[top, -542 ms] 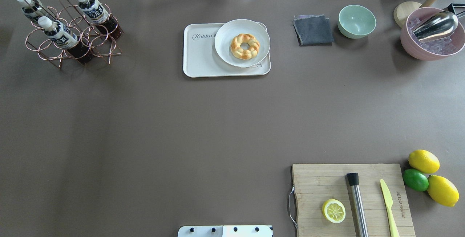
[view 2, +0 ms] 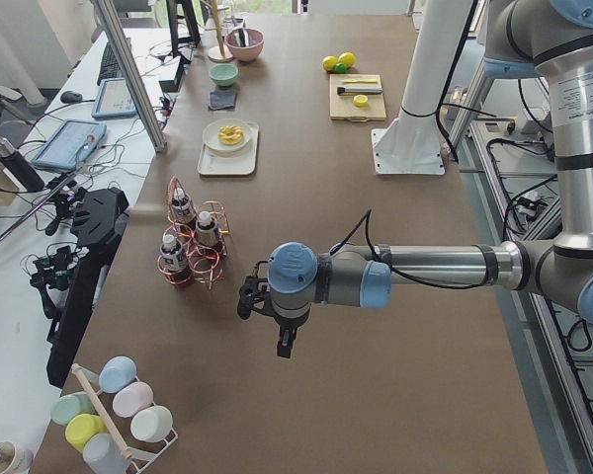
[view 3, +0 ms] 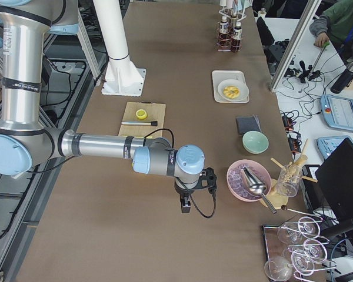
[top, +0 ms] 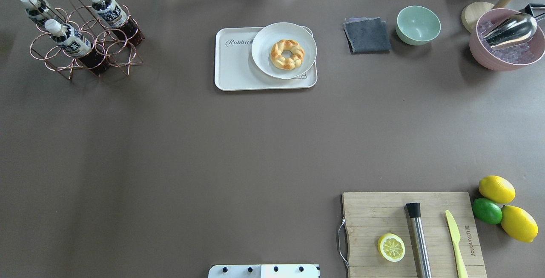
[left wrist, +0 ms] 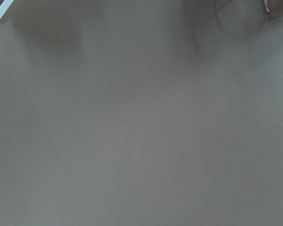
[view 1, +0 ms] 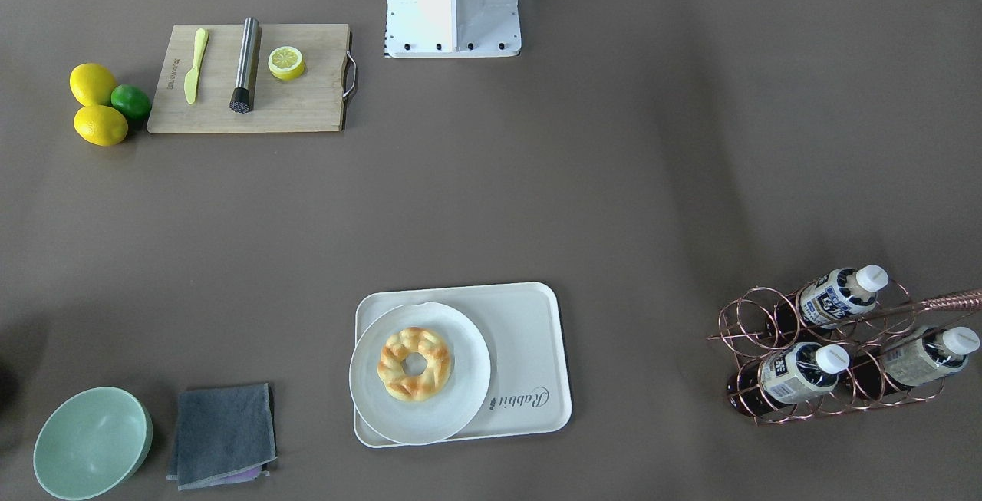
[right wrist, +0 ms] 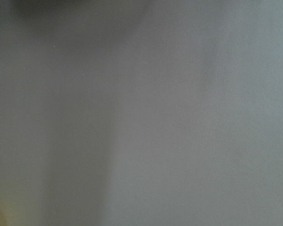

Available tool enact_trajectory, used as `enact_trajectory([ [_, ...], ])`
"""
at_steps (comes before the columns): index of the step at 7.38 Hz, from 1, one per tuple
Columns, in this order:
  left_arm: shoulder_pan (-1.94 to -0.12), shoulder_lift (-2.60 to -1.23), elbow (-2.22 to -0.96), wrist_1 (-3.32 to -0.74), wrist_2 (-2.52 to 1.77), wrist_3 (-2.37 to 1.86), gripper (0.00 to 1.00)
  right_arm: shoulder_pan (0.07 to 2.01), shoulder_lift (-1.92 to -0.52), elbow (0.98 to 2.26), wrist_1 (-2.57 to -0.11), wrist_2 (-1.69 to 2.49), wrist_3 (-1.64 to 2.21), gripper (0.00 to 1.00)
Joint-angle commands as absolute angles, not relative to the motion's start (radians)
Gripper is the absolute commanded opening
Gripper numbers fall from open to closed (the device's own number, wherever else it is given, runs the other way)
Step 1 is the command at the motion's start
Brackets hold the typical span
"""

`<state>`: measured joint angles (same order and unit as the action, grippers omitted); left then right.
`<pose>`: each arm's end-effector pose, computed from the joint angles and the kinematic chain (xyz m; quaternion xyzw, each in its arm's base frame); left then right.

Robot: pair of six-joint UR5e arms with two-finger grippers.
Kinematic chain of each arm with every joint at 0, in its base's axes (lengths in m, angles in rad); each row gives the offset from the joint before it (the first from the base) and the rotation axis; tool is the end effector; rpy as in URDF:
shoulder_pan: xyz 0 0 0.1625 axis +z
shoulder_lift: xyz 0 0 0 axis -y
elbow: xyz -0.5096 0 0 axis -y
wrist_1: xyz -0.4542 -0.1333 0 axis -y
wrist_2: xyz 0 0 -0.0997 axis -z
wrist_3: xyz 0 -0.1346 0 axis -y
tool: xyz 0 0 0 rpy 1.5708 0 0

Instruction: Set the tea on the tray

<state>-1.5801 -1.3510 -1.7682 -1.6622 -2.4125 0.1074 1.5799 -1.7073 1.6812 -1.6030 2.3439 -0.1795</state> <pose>-0.0371 -0.4483 0.7526 0.0552 0.4058 0.0588 0.9104 0.0437 -0.4782 0.7812 0.0086 -0.3777 -0.0678 0.9234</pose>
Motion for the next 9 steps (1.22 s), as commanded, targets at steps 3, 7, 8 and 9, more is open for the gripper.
enact_trajectory([
  [3,-1.582,-1.35,-1.784,-1.664,-2.416,0.107,1.0,1.58,-1.707,1.68,-1.603,2.344,-0.181,1.0],
  [7,-1.586,-1.391,-1.802,-1.663,-2.407,0.095,1.0,1.58,-1.704,1.683,-1.603,2.342,-0.179,1.0],
  [8,-1.588,-1.42,-1.792,-1.666,-2.414,0.094,1.0,1.58,-1.704,1.709,-1.603,2.347,-0.178,1.0],
  [9,-1.588,-1.458,-1.78,-1.655,-2.439,0.095,1.0,1.585,-1.707,1.773,-1.603,2.344,-0.178,1.0],
])
